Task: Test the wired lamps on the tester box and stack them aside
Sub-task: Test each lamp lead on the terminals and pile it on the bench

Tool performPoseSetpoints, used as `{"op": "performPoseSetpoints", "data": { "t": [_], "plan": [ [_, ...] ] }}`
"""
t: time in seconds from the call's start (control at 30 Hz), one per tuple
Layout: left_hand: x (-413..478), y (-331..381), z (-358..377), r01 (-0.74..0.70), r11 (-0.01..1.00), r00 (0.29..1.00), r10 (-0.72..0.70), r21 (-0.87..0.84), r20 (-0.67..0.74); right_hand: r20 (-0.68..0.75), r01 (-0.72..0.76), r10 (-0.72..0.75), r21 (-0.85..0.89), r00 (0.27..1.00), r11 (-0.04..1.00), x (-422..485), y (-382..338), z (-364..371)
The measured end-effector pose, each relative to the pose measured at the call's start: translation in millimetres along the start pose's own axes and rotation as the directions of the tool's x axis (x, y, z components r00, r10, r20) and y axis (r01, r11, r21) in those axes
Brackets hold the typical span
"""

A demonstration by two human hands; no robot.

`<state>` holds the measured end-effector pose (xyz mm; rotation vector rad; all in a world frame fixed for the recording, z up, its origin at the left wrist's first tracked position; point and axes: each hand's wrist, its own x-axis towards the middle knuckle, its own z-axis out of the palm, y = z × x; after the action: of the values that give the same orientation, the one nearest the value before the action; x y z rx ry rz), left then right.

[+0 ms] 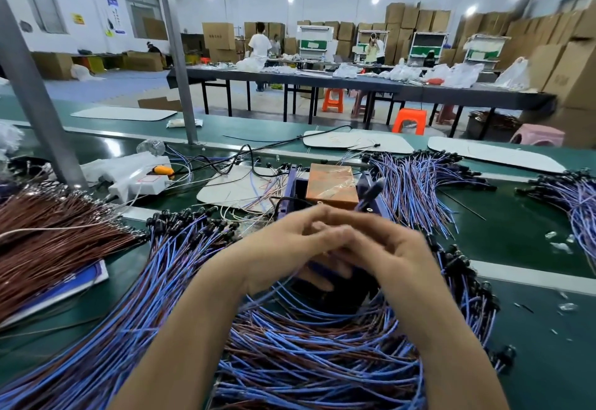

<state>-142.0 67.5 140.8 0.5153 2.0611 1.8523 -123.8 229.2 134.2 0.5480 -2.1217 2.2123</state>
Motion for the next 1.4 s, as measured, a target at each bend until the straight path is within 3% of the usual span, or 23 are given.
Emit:
{"op": "performPoseSetpoints", "data": {
  "t": [0.03, 0.07, 0.13, 0.23, 0.33, 0.4, 0.47, 0.6, 0.7, 0.77, 0.83, 0.9, 0.97, 1.03, 1.13, 1.23, 1.4],
  "plan": [
    [-0.6, -1.2, -0.3, 0.029, 0.998, 0.999, -0.031, 0.049, 0.035, -0.220, 0.042, -0.038, 0.014, 0.975, 0.999, 1.3, 0.6, -5.1],
    [-0.4, -2.5, -2.9, 0.032, 0.994, 0.998, -0.036, 0.103, 0.043, -0.438, 0.077, -0.054, 0.035, 0.897, 0.996, 2.1, 1.0, -11.7],
    [0.2, -4.6, -13.2, 0.022, 0.986, 1.000, -0.024, 0.164, 0.012, -0.709, 0.145, -0.050, 0.074, 0.704, 0.987, 2.8, 2.0, -27.8],
    [-6.0, -4.8, -33.7, 0.084, 0.956, 0.996, -0.077, 0.282, -0.035, -0.832, 0.051, -0.167, -0.166, 0.529, 0.985, -0.8, 6.5, -52.5],
    [-15.5, -9.8, -56.5, 0.181, 0.899, 0.980, -0.130, 0.398, -0.153, -0.838, -0.110, -0.271, -0.361, 0.473, 0.926, -5.3, 10.6, -68.1],
    [-19.4, -13.8, -68.1, 0.206, 0.892, 0.960, -0.105, 0.402, -0.259, -0.816, -0.176, -0.282, -0.417, 0.504, 0.892, -6.8, 12.3, -73.8],
    [-20.9, -14.3, -71.4, 0.175, 0.932, 0.949, -0.074, 0.318, -0.305, -0.755, -0.227, -0.246, -0.462, 0.608, 0.857, -7.4, 11.8, -73.0],
    [-16.8, -6.8, -57.7, 0.051, 0.983, 0.972, -0.008, 0.177, -0.237, -0.571, -0.344, -0.040, -0.547, 0.820, 0.763, -6.9, 10.4, -62.5],
    [-9.1, -3.9, -42.8, -0.007, 0.995, 0.981, 0.027, 0.103, -0.193, -0.484, -0.419, 0.075, -0.656, 0.872, 0.628, -4.5, 7.4, -50.6],
    [-5.3, -3.3, -35.0, -0.029, 0.998, 0.983, 0.040, 0.063, -0.179, -0.444, -0.390, 0.054, -0.715, 0.895, 0.580, -3.6, 4.4, -41.1],
    [-2.3, -2.9, -29.1, -0.047, 0.999, 0.983, 0.049, 0.013, -0.175, -0.370, -0.299, 0.028, -0.702, 0.929, 0.646, -3.3, -1.9, -30.9],
    [-0.2, -2.0, -23.9, -0.069, 0.997, 0.979, 0.058, -0.046, -0.197, -0.218, -0.221, 0.111, -0.586, 0.970, 0.779, -3.5, -5.1, -19.0],
    [2.4, -1.9, -19.2, -0.105, 0.988, 0.968, 0.075, -0.116, -0.238, -0.046, -0.186, 0.191, -0.532, 0.980, 0.826, -3.1, -2.4, -7.2],
    [5.2, -1.7, -14.7, -0.132, 0.977, 0.958, 0.082, -0.168, -0.275, 0.005, -0.164, 0.192, -0.497, 0.981, 0.852, -1.3, 3.4, 0.7],
    [8.4, -2.5, -8.6, -0.104, 0.972, 0.959, 0.041, -0.212, -0.280, -0.053, -0.174, 0.167, -0.407, 0.985, 0.897, 0.9, 7.6, 4.7],
    [11.0, -6.5, -2.0, -0.009, 0.992, 0.972, -0.022, -0.129, -0.233, -0.107, -0.202, 0.177, -0.307, 0.978, 0.930, 1.5, 9.7, 3.1],
    [17.1, -14.0, 3.2, 0.079, 0.990, 0.957, -0.107, -0.114, -0.270, -0.246, -0.278, 0.216, -0.251, 0.945, 0.927, 5.7, 18.1, 2.1]
  ]
}}
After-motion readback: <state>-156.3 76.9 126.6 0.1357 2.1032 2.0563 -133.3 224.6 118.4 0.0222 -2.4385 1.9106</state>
